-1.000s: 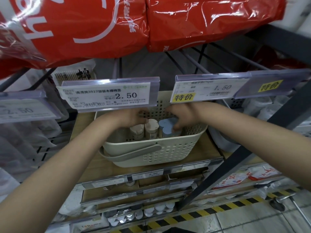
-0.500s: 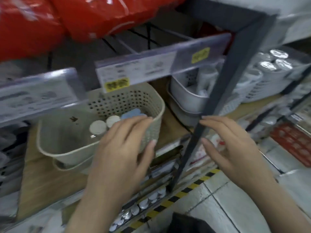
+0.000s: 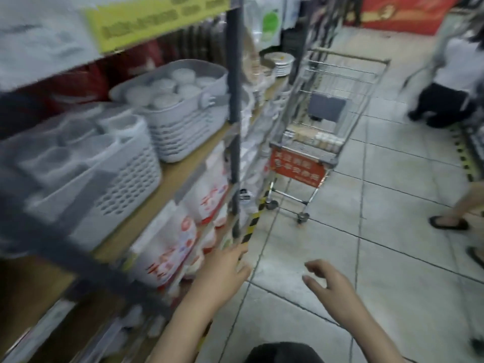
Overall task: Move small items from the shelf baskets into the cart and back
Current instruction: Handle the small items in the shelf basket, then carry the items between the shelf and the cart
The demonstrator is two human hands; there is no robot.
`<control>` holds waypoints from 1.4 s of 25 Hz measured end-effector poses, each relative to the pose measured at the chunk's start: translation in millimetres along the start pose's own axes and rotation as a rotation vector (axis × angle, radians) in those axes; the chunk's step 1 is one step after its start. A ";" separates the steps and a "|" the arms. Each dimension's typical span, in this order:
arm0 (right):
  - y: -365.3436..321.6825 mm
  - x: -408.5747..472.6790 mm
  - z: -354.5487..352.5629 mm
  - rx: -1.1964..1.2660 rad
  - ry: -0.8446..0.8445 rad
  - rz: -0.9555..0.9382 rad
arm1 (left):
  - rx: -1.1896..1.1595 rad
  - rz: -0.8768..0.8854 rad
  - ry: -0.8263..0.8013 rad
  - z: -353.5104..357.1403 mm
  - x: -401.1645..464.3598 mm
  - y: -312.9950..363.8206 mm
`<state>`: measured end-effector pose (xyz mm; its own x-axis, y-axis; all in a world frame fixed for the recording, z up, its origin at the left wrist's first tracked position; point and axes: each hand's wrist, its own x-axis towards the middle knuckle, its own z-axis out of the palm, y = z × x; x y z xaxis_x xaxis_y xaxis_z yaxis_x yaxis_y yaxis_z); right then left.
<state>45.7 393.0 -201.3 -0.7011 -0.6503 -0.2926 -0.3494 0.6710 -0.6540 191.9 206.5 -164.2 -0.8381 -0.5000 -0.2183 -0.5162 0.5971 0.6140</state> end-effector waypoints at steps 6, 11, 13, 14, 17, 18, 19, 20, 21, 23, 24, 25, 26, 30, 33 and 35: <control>38.6 63.0 -31.8 0.063 -0.069 0.075 | -0.124 -0.121 -0.135 37.6 85.3 3.9; 35.3 152.6 -70.0 0.142 -0.058 0.057 | -0.211 -0.264 -0.200 38.1 171.0 -1.7; 42.3 195.5 -94.7 0.157 -0.049 0.072 | -0.205 -0.278 -0.202 39.4 220.6 2.6; 47.0 215.3 -107.4 0.165 -0.046 0.089 | -0.193 -0.276 -0.204 38.9 246.5 8.2; 69.1 274.5 -146.8 0.209 -0.003 0.178 | -0.189 -0.234 -0.227 33.1 338.4 39.9; 76.8 290.1 -159.6 0.215 0.016 0.206 | -0.218 -0.209 -0.250 32.2 368.1 55.1; 83.1 305.2 -172.6 0.216 0.037 0.223 | -0.247 -0.166 -0.269 31.1 397.6 72.2; 90.1 321.7 -186.8 0.222 0.055 0.250 | -0.269 -0.118 -0.286 30.4 427.4 91.5; 98.1 335.8 -199.2 0.235 0.068 0.279 | -0.275 -0.079 -0.299 30.2 452.0 108.1; 108.4 362.6 -219.8 0.264 0.073 0.330 | -0.309 -0.046 -0.302 26.9 494.3 140.1; 113.6 379.0 -229.6 0.279 0.074 0.337 | -0.332 -0.042 -0.299 29.0 517.7 149.8; 117.9 398.1 -239.7 0.285 0.074 0.336 | -0.355 -0.045 -0.291 29.8 540.1 157.7; 120.4 417.3 -249.3 0.285 0.065 0.335 | -0.378 -0.066 -0.279 30.9 560.2 162.5; 129.7 509.3 -288.9 0.235 -0.031 0.285 | -0.441 -0.190 -0.206 31.3 626.0 158.2; 131.3 580.9 -307.5 0.181 -0.085 0.227 | -0.483 -0.323 -0.131 29.9 658.7 141.7; 130.6 623.1 -314.3 0.152 -0.115 0.208 | -0.505 -0.424 -0.115 26.9 677.7 128.4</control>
<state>-632.1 187.5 -249.8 -0.6698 -0.5462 -0.5031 -0.1021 0.7388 -0.6661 -447.2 -38.8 -253.7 -0.6091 -0.5397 -0.5811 -0.6823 -0.0168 0.7308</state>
